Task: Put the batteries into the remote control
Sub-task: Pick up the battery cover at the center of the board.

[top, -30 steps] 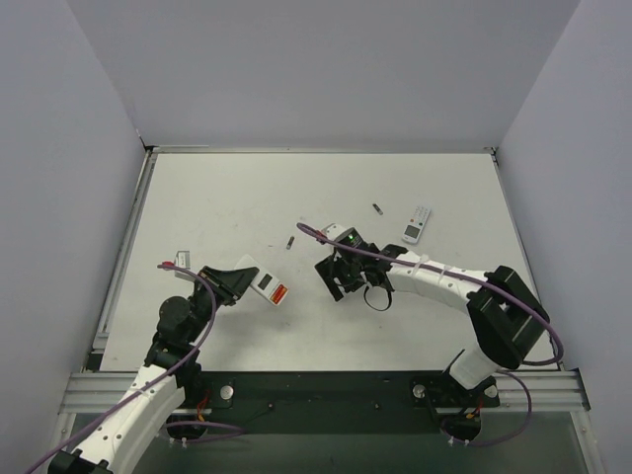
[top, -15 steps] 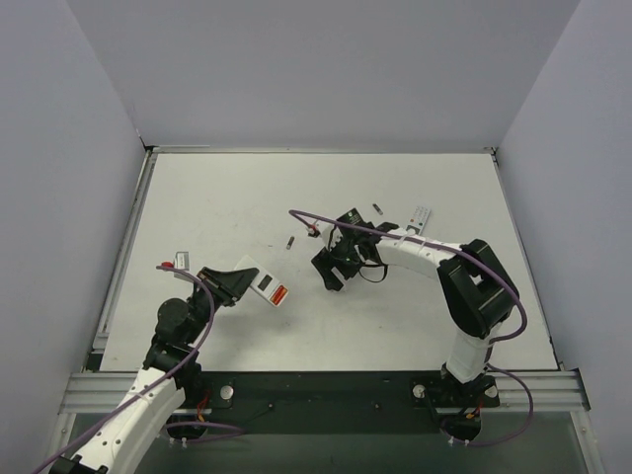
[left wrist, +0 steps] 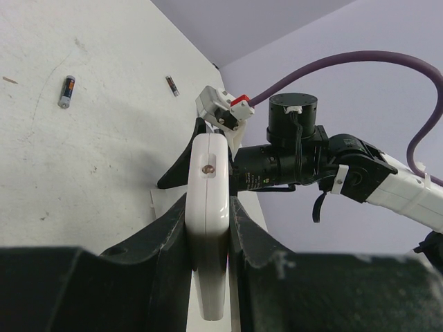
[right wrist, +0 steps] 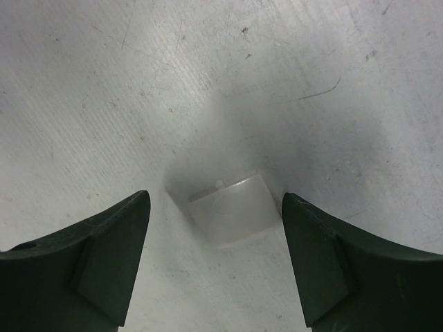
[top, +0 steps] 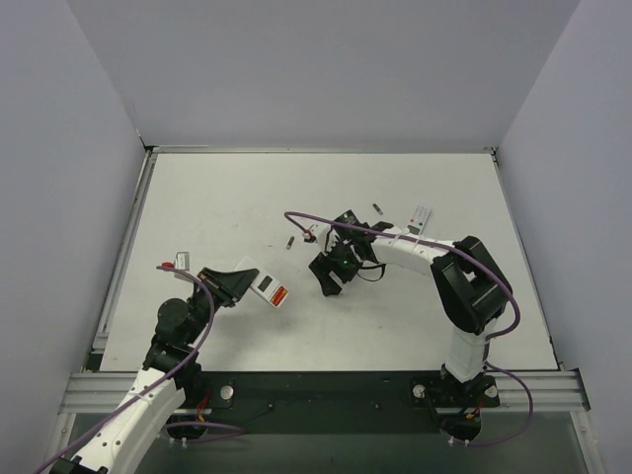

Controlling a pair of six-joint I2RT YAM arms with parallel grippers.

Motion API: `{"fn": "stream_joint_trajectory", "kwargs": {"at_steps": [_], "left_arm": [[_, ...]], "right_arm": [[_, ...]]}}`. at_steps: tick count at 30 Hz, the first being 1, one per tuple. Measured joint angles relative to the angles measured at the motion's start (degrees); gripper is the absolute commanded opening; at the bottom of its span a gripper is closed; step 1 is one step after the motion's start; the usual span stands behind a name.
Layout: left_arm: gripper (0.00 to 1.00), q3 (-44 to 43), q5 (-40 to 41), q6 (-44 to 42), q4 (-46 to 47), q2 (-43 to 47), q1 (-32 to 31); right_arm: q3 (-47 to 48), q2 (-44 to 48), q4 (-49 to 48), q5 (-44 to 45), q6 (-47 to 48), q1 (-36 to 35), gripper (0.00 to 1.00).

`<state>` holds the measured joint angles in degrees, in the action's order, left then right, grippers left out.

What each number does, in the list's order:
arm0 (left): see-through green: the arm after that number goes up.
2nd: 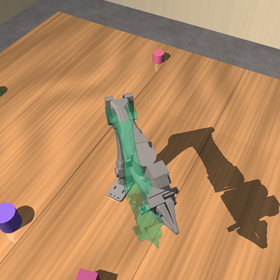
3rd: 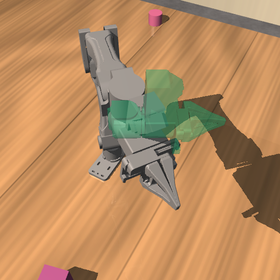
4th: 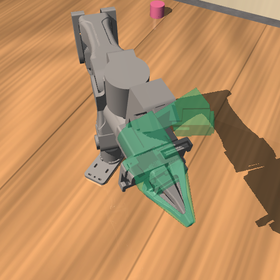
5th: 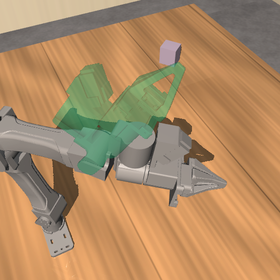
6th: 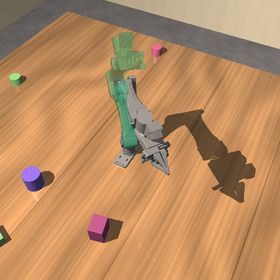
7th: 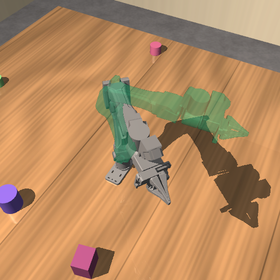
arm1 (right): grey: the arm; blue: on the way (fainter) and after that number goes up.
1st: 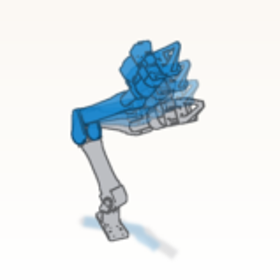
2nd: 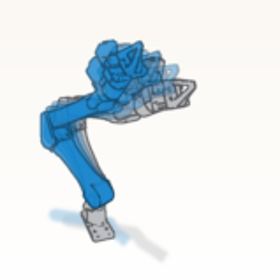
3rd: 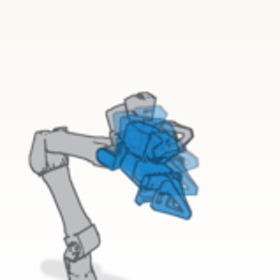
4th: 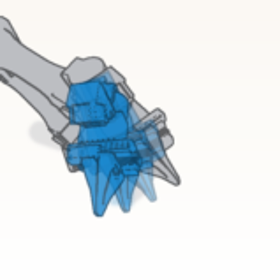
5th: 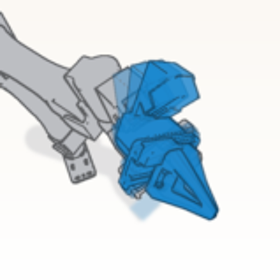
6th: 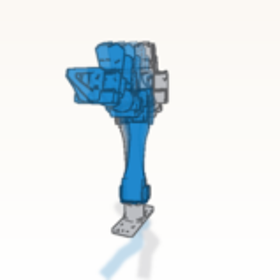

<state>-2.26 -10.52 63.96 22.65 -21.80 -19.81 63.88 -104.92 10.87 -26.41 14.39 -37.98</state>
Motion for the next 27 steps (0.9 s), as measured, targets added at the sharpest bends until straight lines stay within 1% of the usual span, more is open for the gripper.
{"fn": "stream_joint_trajectory", "kwargs": {"at_steps": [6,13,19,23,27], "left_arm": [[0.00,0.0,0.0,0.0,-0.1,-0.2,0.0],[0.00,0.0,0.0,0.0,0.0,-2.1,0.0],[0.00,0.0,0.0,0.0,0.3,-2.8,0.0],[0.00,0.0,0.0,0.0,0.3,-2.9,0.0],[0.00,0.0,0.0,0.0,0.3,-2.9,0.0]], "right_arm": [[-0.7,0.7,0.5,1.6,-1.7,-1.3,0.70],[-3.3,3.1,1.2,5.7,-5.2,-4.9,0.67],[-3.6,3.2,1.2,13.5,-9.2,-9.0,0.67],[-4.4,3.3,-0.3,19.7,-12.8,-11.2,0.64],[-5.4,3.9,-1.4,21.5,-16.1,-11.6,0.63]]}}
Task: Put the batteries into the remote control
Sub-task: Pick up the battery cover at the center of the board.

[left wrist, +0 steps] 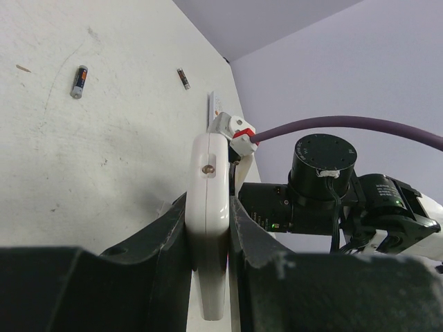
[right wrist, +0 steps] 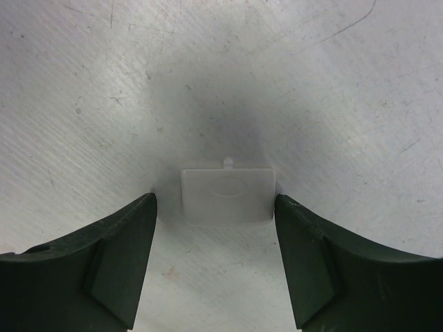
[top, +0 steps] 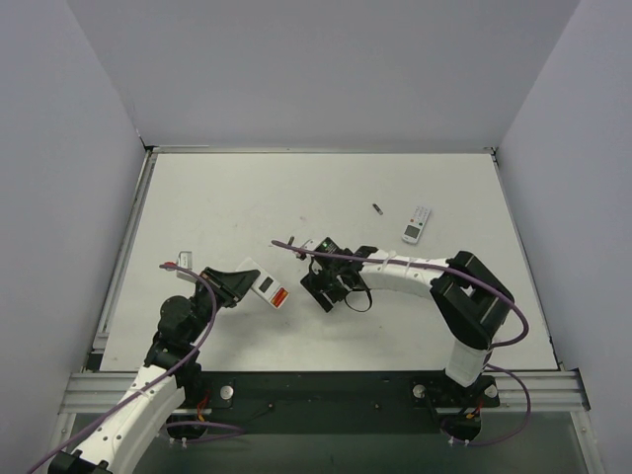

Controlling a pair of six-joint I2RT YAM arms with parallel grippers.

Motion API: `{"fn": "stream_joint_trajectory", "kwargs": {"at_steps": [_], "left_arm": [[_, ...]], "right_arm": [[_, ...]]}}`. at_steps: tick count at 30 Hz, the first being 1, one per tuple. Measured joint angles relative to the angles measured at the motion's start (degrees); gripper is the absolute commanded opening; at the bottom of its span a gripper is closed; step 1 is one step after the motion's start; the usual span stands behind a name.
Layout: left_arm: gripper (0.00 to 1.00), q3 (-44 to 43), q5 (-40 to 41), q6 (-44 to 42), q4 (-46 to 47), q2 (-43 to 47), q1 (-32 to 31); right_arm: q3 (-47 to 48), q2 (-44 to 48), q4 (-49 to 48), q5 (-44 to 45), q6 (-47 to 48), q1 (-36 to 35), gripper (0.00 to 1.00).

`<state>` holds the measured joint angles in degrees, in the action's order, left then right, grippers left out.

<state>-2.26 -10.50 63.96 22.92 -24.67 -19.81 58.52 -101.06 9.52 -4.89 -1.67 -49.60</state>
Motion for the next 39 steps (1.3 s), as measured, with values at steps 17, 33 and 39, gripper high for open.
{"fn": "stream_joint_trajectory", "kwargs": {"at_steps": [17,33,39], "left_arm": [[0.00,0.0,0.0,0.0,0.0,0.1,0.0],[0.00,0.0,0.0,0.0,0.0,0.2,0.0],[0.00,0.0,0.0,0.0,0.0,0.2,0.0]], "right_arm": [[-2.5,1.6,-2.4,2.2,-4.3,0.0,0.57],[-2.5,1.6,-1.9,1.8,-3.8,-0.4,0.52],[-2.4,1.7,-1.2,1.6,-3.6,-0.4,0.43]]}}
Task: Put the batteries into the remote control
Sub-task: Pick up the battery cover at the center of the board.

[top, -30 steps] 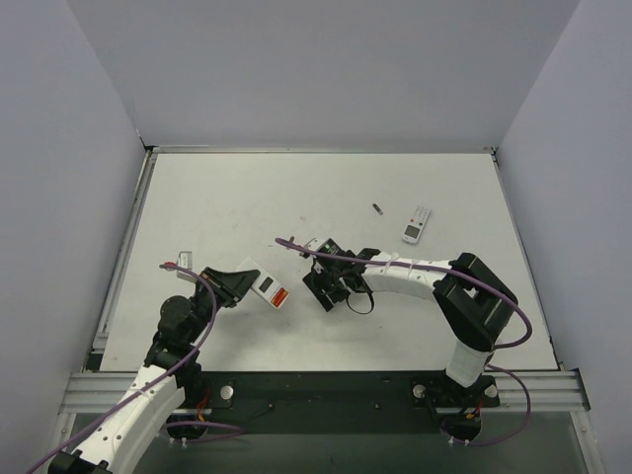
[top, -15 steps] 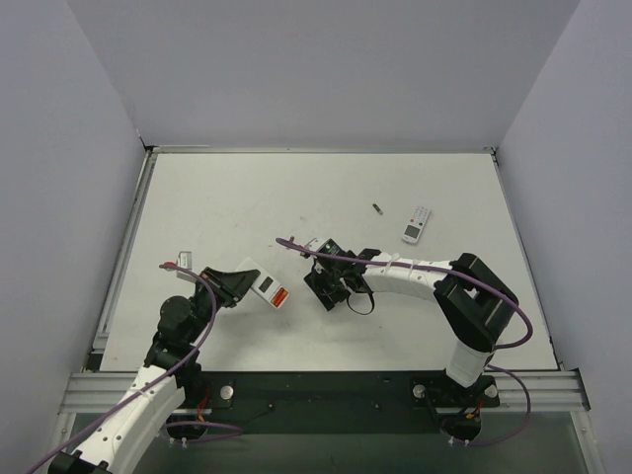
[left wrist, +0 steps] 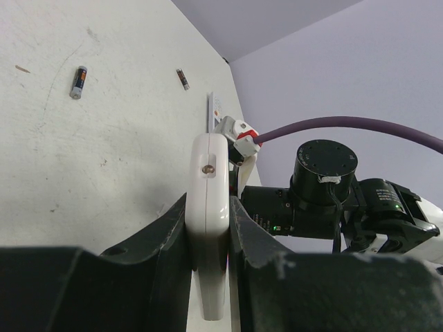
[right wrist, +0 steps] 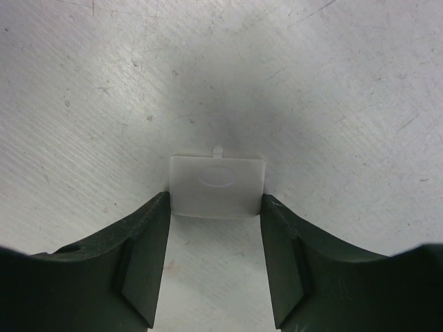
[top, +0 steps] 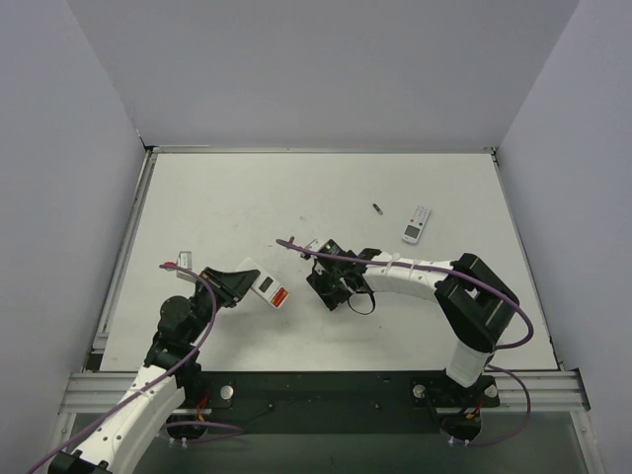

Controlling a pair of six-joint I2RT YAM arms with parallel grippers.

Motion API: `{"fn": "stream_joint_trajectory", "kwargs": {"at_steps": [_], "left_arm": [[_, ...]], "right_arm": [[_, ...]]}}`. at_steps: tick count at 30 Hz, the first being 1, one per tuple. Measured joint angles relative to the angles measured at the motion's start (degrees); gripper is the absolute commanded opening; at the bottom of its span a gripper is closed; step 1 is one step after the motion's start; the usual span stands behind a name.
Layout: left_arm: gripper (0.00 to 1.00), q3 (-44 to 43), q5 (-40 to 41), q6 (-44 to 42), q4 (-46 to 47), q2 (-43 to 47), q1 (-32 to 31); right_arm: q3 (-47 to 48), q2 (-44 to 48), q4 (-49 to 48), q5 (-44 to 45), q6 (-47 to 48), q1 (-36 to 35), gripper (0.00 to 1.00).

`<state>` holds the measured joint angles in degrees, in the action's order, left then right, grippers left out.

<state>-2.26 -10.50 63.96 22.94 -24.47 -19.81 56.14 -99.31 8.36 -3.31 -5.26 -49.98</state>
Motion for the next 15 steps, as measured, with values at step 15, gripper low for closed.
{"fn": "stream_joint_trajectory", "kwargs": {"at_steps": [15], "left_arm": [[0.00,0.0,0.0,0.0,0.8,-2.6,0.0]], "right_arm": [[0.0,1.7,4.0,0.6,0.0,-1.5,0.39]]}}
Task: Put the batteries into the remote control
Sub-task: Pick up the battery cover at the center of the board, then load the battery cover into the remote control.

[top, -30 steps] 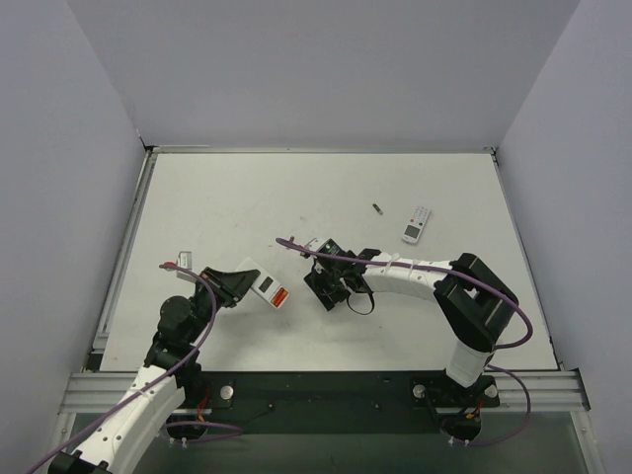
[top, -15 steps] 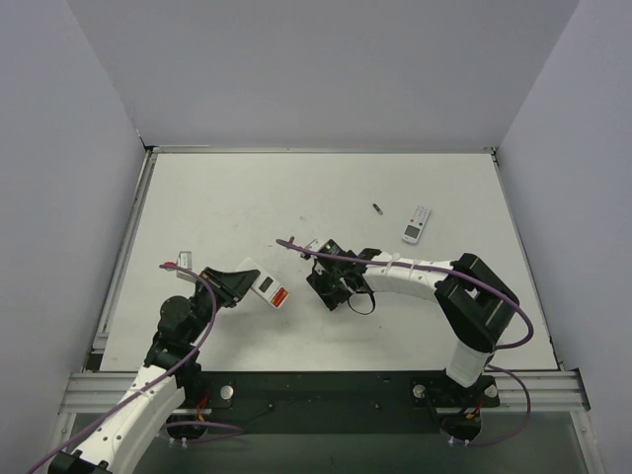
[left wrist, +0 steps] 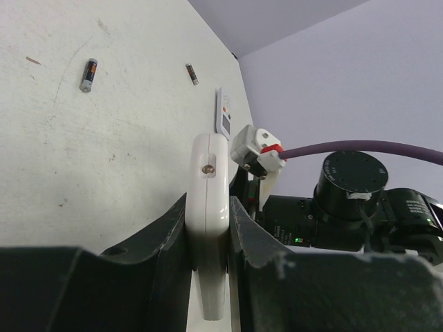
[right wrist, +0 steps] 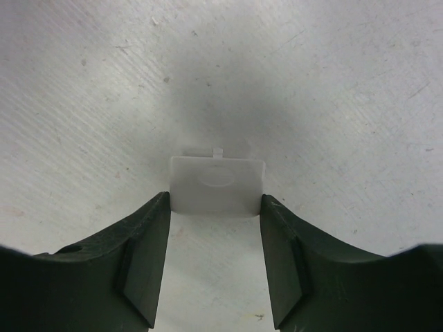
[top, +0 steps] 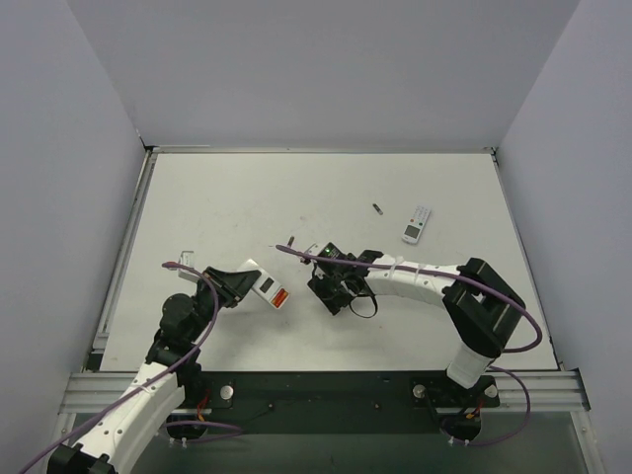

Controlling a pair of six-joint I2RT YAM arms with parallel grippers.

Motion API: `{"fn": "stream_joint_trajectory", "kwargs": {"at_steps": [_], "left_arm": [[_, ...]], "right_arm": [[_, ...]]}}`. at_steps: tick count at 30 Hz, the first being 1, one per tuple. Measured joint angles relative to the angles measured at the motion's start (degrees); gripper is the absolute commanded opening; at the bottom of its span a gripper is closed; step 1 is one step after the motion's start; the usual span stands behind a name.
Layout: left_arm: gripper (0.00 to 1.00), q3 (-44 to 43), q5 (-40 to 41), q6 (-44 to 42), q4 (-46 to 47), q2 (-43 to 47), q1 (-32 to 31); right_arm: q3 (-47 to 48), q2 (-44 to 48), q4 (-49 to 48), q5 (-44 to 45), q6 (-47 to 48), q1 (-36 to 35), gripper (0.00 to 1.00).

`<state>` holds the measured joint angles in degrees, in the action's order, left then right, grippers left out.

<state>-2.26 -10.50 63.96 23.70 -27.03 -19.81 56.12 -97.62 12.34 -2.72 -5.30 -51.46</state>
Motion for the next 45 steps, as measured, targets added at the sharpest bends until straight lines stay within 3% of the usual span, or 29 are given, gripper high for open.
{"fn": "stream_joint_trajectory", "kwargs": {"at_steps": [8,18,30,45], "left_arm": [[0.00,0.0,0.0,0.5,1.4,-1.3,0.0],[0.00,0.0,0.0,3.6,3.2,-0.5,0.0],[0.00,0.0,1.1,10.8,3.6,2.7,0.0],[0.00,0.0,1.3,17.0,2.8,4.4,0.0]], "right_arm": [[0.9,8.5,3.2,0.0,0.5,-2.0,0.40],[10.2,13.1,8.0,0.0,1.3,-7.8,0.41],[20.8,12.9,11.8,0.4,3.1,-14.6,0.41],[25.4,8.2,15.7,2.4,4.3,-15.1,0.42]]}}
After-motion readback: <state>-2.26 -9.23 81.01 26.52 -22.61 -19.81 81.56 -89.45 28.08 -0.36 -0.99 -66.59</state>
